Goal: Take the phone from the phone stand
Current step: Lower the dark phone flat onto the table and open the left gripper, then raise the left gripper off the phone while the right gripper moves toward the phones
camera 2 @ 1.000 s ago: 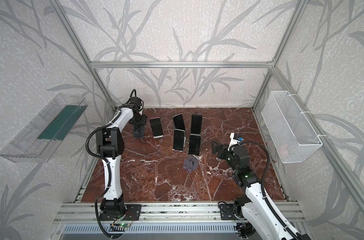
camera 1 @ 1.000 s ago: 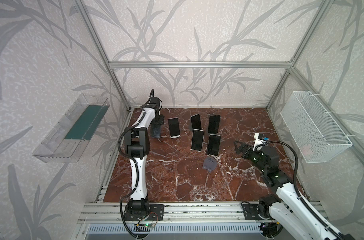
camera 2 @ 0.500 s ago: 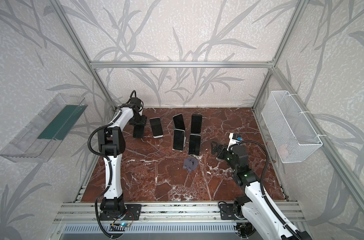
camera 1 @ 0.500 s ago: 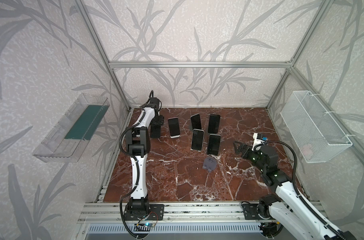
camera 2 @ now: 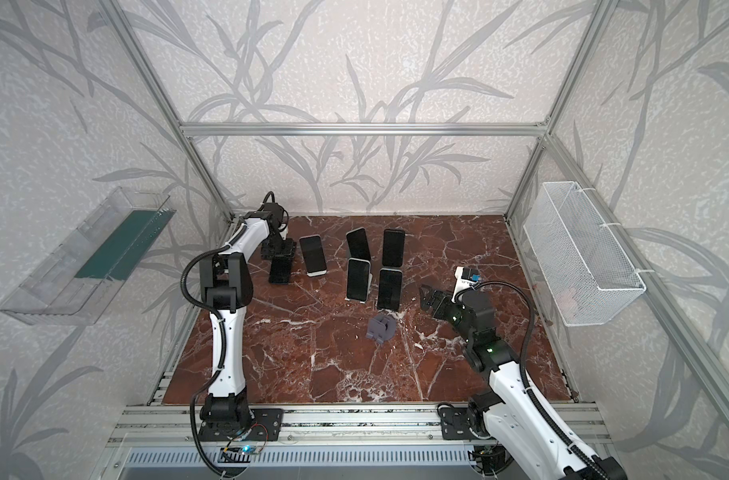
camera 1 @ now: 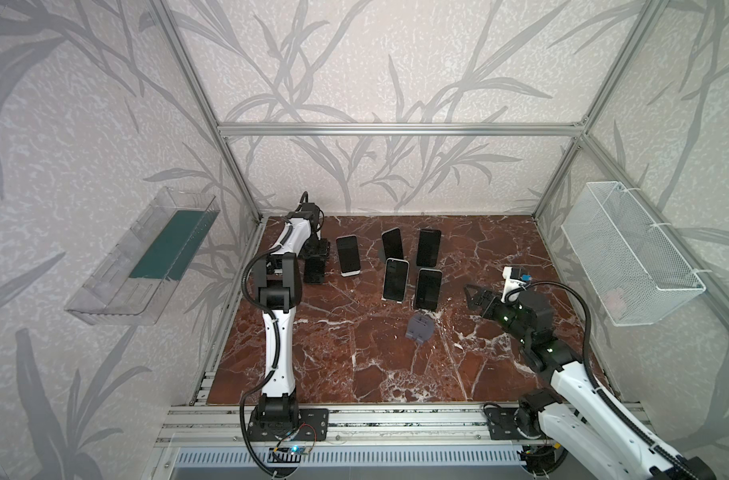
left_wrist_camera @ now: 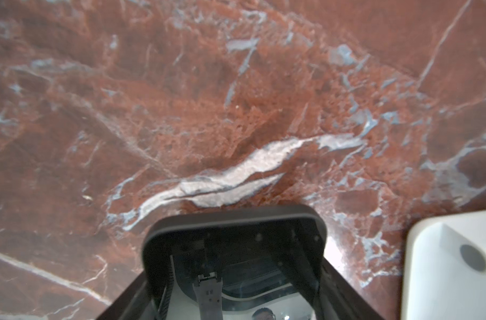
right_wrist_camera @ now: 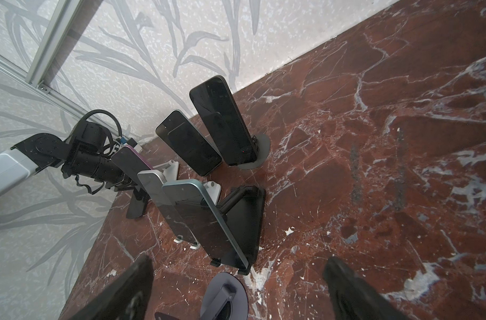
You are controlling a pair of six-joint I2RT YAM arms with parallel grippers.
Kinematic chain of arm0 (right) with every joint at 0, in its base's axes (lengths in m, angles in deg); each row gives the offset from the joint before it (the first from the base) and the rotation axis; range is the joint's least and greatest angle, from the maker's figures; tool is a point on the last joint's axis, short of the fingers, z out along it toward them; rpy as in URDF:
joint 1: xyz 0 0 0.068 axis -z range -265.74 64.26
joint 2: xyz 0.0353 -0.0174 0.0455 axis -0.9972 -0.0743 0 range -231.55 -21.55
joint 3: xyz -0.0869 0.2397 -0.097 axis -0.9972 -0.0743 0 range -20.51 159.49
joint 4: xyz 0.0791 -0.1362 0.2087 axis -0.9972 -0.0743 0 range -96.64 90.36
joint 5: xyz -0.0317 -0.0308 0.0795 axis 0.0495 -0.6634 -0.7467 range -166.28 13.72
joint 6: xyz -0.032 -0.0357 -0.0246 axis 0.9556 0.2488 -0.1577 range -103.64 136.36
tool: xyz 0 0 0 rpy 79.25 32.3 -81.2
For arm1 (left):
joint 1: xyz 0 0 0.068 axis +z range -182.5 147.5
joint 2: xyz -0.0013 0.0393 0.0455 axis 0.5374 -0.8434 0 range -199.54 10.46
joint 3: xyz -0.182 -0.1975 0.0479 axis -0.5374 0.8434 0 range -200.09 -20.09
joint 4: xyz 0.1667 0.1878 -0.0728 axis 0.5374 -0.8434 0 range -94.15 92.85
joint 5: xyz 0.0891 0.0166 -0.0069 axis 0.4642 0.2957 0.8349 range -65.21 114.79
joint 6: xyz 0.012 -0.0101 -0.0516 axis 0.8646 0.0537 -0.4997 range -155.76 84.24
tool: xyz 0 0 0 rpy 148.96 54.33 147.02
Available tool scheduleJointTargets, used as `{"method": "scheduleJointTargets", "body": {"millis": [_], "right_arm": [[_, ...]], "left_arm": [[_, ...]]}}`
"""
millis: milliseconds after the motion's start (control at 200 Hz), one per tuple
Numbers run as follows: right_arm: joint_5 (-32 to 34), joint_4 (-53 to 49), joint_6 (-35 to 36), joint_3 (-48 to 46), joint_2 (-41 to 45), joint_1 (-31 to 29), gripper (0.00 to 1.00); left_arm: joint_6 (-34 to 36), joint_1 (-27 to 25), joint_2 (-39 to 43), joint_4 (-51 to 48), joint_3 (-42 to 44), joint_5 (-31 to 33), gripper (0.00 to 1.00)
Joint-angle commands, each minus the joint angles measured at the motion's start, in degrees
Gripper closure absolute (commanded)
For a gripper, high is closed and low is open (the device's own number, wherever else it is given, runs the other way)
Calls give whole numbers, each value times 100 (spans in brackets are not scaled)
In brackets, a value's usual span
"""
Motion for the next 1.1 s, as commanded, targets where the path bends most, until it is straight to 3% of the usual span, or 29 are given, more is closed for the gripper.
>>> {"method": "scheduleJointTargets", "body": {"millis": [0,420,625,960,1095], "right_arm": [[80,127,53,36,-54,-25,5],[79,114,79,55,-134,-36,5],[88,87,97,73,-91,-45,5],[51,110,75,100,-222,-71,5],[265,93,55,54,-237,-106,5]], "left_arm": [[-32,19,-190,-279,-62,-82,26],[29,19,-147,-272,-64,-208,20],[-82,19,231,-212,-89,67,19],[-598,-11,1898,436,271,501,19],[-1057,-114,3257,1684,1910,540,20]]}}
